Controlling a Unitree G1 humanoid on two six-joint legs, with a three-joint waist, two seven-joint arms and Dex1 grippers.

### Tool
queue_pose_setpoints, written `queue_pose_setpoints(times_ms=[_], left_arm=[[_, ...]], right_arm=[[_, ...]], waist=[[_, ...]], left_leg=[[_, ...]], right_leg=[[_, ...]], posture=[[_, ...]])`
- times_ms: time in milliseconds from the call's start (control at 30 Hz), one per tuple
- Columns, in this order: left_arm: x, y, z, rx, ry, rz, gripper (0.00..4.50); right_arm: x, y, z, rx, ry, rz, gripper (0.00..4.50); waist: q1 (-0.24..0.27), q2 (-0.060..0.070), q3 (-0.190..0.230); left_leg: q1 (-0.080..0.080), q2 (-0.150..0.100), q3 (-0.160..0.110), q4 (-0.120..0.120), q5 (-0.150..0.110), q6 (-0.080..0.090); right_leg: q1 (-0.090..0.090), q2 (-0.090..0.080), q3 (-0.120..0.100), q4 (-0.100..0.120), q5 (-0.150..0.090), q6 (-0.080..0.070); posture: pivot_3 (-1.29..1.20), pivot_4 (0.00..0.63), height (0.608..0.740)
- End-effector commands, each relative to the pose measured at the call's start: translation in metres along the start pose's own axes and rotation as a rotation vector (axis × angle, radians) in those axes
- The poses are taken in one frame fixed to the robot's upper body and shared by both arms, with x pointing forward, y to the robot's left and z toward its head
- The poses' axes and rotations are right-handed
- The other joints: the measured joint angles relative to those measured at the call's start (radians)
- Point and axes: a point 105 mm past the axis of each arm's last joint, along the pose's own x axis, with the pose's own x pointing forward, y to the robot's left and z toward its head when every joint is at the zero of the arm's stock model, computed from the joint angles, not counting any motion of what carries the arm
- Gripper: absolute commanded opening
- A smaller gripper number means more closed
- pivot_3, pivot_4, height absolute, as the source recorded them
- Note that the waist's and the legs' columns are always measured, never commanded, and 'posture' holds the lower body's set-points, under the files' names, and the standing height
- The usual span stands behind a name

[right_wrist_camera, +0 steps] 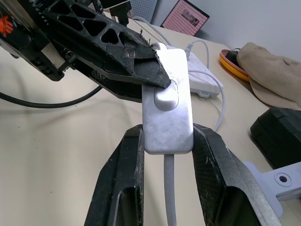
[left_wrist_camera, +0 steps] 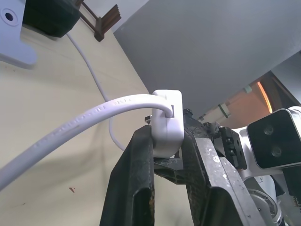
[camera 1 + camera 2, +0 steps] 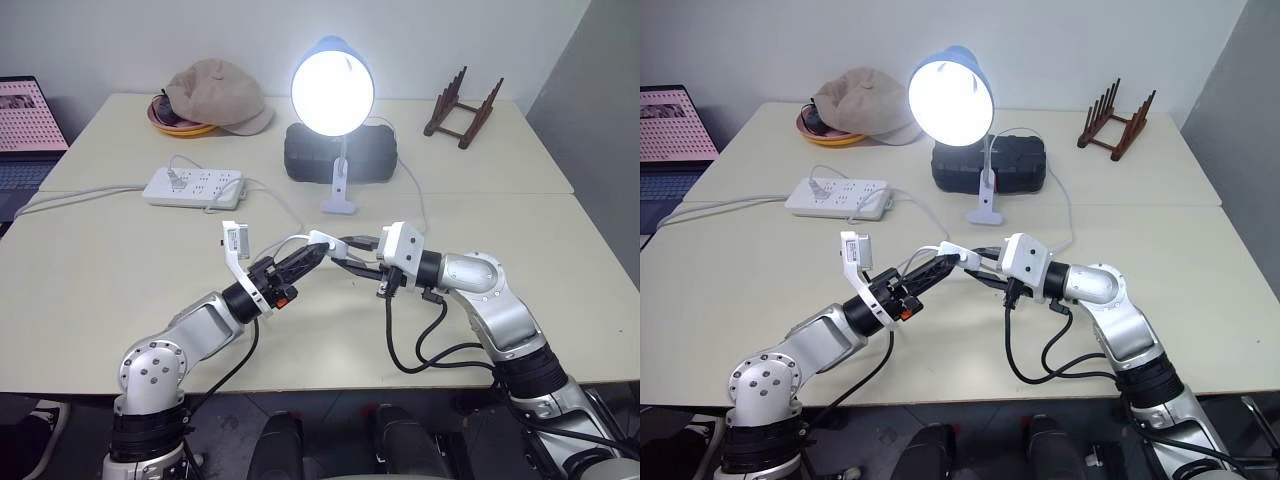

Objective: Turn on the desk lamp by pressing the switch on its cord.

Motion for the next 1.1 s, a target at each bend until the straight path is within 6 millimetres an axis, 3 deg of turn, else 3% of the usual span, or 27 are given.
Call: queue_pose_setpoints(times_ms=[33,100,267,500,667,800,933,1000,1067,1100], left_arm=[[0.001,-0.010,0.006,0.025,-0.017,-0.021,0.49],[0.000,-0.010,0.007,0.015,-0.023,-0.024,1.20],[-0.008,-0.012,0.002,0.003,0.014,-0.031,2.20],[-0.047,-0.015,-0.001,0.073,0.103,0.045,3.48],[-0.071,-0.022,0.014,0.198,0.162,0.090,4.48],[-0.085,-0.031,0.039,0.539,0.336,0.140,4.49],[-0.087,-0.026,0.045,0.765,0.484,0.164,4.49],[-0.086,-0.024,0.057,0.883,0.518,0.168,4.49],[-0.090,-0.019,0.062,0.989,0.596,0.171,4.50],[-0.093,-0.017,0.062,1.016,0.633,0.171,4.50]], right_arm=[[-0.001,0.000,0.011,-0.042,-0.037,0.004,1.05],[-0.001,0.000,0.010,-0.042,-0.033,0.003,1.05],[-0.001,-0.004,0.008,-0.047,-0.022,0.003,1.05],[-0.001,-0.018,-0.004,-0.025,0.013,-0.002,1.05],[-0.002,-0.022,-0.023,-0.005,0.080,0.027,1.05],[-0.005,-0.021,-0.053,0.055,0.194,0.094,1.05],[-0.005,-0.015,-0.066,0.094,0.241,0.154,1.05],[-0.007,-0.017,-0.072,0.105,0.271,0.191,1.05],[-0.009,-0.023,-0.072,0.115,0.282,0.210,1.75],[-0.010,-0.023,-0.071,0.121,0.283,0.231,1.81]], waist=[[0.000,0.000,0.000],[0.000,0.000,0.000],[0.000,0.000,0.000],[-0.007,0.000,0.000],[-0.006,-0.001,0.001],[-0.003,-0.002,0.002],[-0.003,-0.002,0.003],[-0.004,-0.002,0.003],[-0.004,-0.002,0.003],[-0.004,-0.001,0.003]], left_leg=[[0.000,0.000,0.000,0.000,0.000,0.000],[0.000,0.000,0.000,0.000,0.000,0.000],[0.000,0.000,0.000,-0.001,0.000,0.000],[-0.001,0.001,0.001,-0.005,0.000,0.000],[-0.001,0.001,0.001,-0.007,0.000,0.000],[-0.001,0.001,0.001,-0.007,0.000,0.000],[-0.001,0.000,0.005,-0.009,0.000,0.000],[-0.001,0.000,0.007,-0.013,0.000,0.000],[-0.003,0.000,0.007,-0.016,0.000,0.000],[-0.004,0.001,0.007,-0.016,0.000,0.000]], right_leg=[[0.000,0.000,0.000,0.000,0.000,0.000],[0.000,0.000,0.000,-0.001,0.000,0.000],[0.000,0.000,0.000,-0.002,0.000,0.000],[0.000,0.000,0.000,-0.008,0.001,0.001],[0.000,-0.001,0.000,-0.009,0.000,0.000],[-0.002,-0.001,0.000,-0.010,0.000,0.000],[-0.003,-0.003,0.001,-0.012,0.001,-0.001],[-0.004,-0.003,0.001,-0.013,0.001,0.000],[-0.008,-0.003,0.001,-0.013,0.001,-0.001],[-0.008,-0.002,0.001,-0.012,0.001,0.000]], posture=[[0.00,0.150,0.740],[0.00,0.150,0.740],[0.00,0.150,0.740],[0.00,0.150,0.740],[0.00,0.150,0.740],[0.00,0.150,0.740],[0.00,0.150,0.740],[0.00,0.150,0.740],[0.00,0.150,0.740],[0.00,0.150,0.740]])
